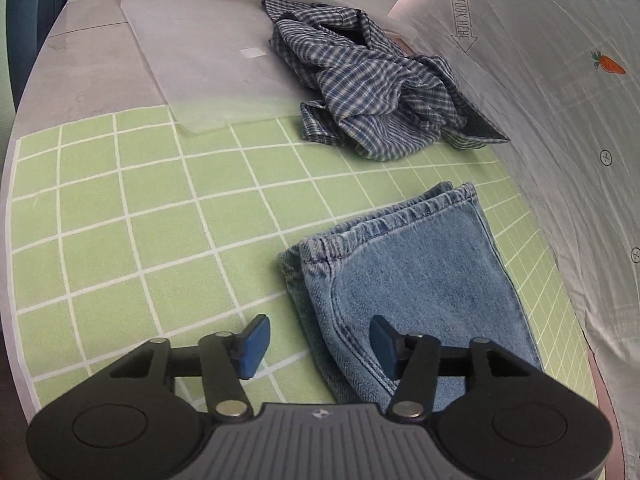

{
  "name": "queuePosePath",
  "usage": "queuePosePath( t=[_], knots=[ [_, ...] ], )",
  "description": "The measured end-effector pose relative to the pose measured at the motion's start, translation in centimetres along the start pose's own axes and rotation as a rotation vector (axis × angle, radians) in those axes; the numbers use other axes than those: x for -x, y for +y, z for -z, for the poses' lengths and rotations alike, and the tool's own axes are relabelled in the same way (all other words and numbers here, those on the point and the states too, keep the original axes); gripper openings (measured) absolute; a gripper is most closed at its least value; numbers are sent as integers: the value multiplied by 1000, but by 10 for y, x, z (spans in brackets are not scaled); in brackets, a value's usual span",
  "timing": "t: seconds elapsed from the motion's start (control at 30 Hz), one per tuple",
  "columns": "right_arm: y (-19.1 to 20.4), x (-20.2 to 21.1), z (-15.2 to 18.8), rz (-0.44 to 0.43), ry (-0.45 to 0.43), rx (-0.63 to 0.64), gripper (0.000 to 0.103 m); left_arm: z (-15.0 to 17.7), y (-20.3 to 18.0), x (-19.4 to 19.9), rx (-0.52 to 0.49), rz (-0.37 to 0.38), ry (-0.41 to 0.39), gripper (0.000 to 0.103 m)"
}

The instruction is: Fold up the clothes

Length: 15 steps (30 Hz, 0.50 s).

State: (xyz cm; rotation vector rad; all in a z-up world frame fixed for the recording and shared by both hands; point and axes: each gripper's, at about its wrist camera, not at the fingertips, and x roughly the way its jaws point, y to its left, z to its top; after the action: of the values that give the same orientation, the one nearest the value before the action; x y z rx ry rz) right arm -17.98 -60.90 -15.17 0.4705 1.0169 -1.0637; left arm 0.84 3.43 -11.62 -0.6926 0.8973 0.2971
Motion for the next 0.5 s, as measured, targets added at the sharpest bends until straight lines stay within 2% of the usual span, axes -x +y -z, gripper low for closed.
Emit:
queuePosePath(
  t=[0.2, 0.33, 0.37, 0.4, 0.43, 0.47, 0.5],
  knots=[
    [-20, 0, 11, -72, 2, -206, 87, 3, -7, -3, -20, 33, 20, 79],
    [-32, 3, 28, -117, -17, -315, 90, 2, -17, -7, -58, 8, 22, 77],
    [-33, 4, 31, -121, -24, -315, 91, 1, -20, -9, -78, -15, 15, 66],
    [-34, 4, 34, -127, -29, -315, 91, 1, -24, -10, -110, -50, 11, 47],
    [-35, 5, 35, -133, -34, -315, 91, -1, -27, -12, -145, -91, 12, 37],
    [-37, 5, 37, -139, -38, -318, 91, -4, -28, -13, -162, -110, 23, 20],
    [-39, 5, 37, -144, -41, -323, 91, -7, -24, -14, -149, -104, 38, 15]
  ],
)
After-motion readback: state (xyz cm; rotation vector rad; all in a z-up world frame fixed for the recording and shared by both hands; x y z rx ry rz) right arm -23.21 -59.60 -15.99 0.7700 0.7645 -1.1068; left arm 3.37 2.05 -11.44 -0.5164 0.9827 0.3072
